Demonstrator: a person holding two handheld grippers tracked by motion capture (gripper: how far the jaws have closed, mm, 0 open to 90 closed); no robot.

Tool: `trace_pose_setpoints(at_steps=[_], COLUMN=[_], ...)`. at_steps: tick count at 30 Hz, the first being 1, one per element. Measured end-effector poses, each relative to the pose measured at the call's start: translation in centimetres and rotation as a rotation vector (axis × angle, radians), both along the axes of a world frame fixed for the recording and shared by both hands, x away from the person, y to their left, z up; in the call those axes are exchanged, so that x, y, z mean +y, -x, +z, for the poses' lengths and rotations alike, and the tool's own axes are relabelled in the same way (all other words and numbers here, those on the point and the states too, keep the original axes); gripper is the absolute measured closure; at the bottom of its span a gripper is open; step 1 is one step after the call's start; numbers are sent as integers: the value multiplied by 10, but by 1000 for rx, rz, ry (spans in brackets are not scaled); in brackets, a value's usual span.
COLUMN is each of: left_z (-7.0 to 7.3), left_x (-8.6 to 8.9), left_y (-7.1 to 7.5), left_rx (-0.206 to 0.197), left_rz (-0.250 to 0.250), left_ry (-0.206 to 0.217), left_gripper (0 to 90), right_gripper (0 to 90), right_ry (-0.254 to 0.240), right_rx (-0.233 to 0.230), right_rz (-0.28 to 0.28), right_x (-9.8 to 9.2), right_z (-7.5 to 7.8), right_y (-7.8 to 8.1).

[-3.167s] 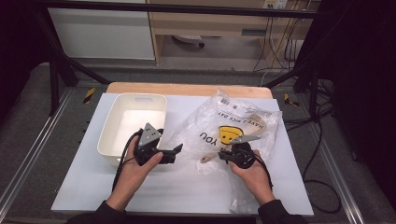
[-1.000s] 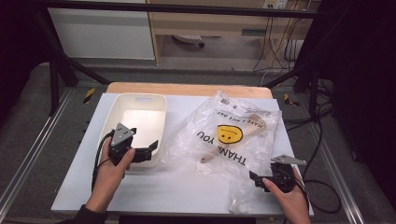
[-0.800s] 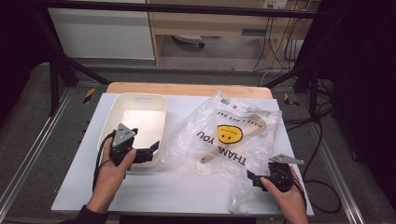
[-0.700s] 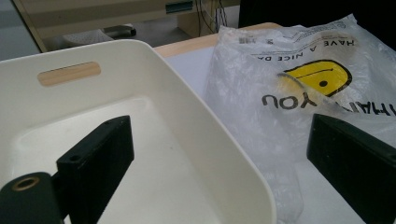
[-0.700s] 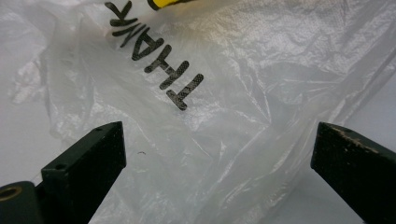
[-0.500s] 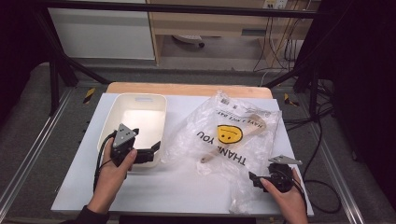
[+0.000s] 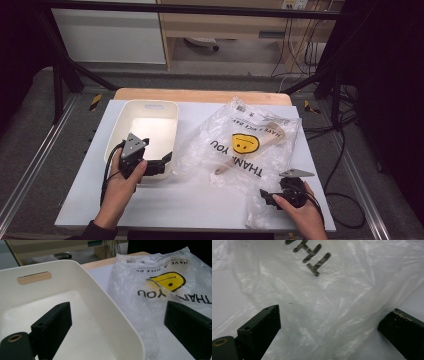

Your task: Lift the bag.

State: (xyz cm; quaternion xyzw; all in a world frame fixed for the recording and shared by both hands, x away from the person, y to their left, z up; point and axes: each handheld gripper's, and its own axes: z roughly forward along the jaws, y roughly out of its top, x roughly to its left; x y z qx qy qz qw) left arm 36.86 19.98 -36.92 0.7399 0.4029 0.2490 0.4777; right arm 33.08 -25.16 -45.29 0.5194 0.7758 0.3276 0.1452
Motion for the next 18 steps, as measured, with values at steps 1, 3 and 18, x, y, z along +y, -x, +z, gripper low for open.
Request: trace_pose_setpoints(at_steps=[1,3,18], left_z=[0,-1,0], left_x=[0,-1,-1], left_y=[0,0,0], left_rx=[2,3,1], left_rz=[0,-5,-2], left_ry=[-1,0,5], left_gripper=[75,76,78], right_gripper=[62,66,445], right_ry=[-3,9,103], right_rx=[1,0,-66], right_rz=[10,38,149], right_x=[3,9,37], right_z=[0,0,2], right_y=[1,2,9])
